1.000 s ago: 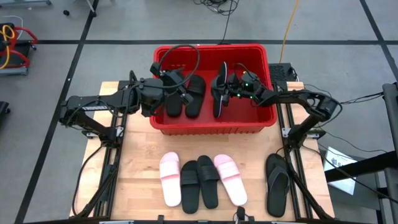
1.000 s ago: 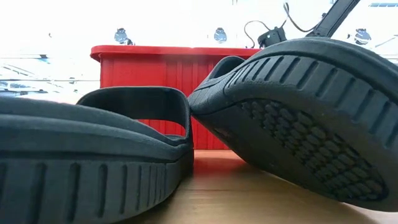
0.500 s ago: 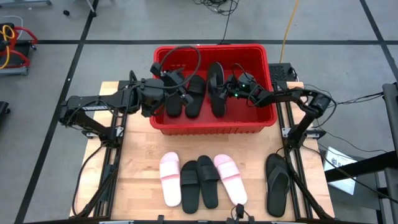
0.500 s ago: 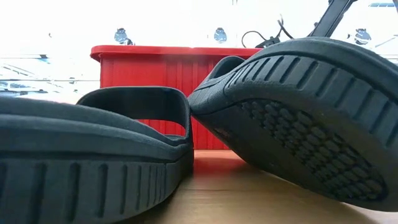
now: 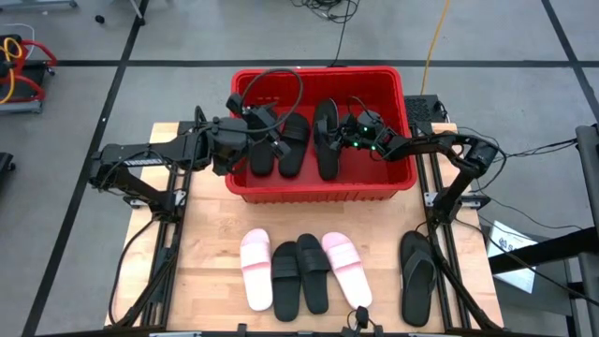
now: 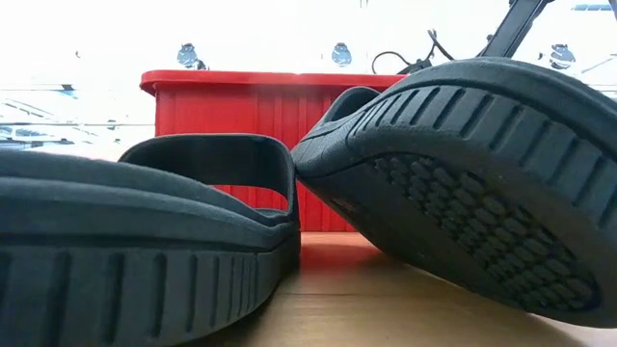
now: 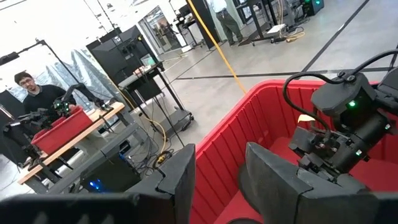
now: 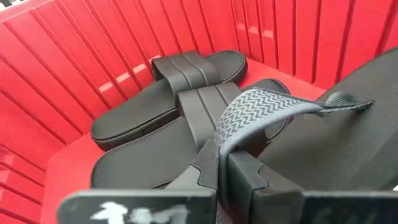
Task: Pick and place slides into bin
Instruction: Put the black slipper into the red container
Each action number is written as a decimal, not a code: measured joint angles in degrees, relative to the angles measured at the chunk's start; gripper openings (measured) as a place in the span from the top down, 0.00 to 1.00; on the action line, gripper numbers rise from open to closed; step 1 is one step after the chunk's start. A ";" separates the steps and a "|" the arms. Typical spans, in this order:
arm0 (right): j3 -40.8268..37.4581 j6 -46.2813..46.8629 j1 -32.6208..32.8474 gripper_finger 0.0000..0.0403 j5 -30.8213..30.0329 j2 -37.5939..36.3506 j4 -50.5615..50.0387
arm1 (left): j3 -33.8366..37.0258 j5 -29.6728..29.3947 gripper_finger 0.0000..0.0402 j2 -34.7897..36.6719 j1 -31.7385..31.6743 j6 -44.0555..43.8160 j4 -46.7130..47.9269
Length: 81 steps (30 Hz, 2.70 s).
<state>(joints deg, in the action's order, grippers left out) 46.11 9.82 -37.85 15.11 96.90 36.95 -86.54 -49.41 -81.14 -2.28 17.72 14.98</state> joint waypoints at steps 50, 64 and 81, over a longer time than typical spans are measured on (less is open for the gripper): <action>-0.04 -7.70 0.02 0.65 -9.38 0.00 -8.04 | 0.00 -0.04 0.63 0.00 0.00 0.04 0.02; -0.04 -13.57 0.00 0.99 -1.70 0.00 -4.76 | 0.00 -0.04 0.63 0.00 0.00 0.05 0.00; -0.04 -15.83 -0.28 0.94 -1.42 0.55 -3.67 | 0.00 -0.03 0.63 0.00 0.00 0.04 -0.10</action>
<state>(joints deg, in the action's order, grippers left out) 46.06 -6.00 -38.13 13.69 97.45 33.28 -86.54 -49.44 -81.14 -2.28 17.76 14.88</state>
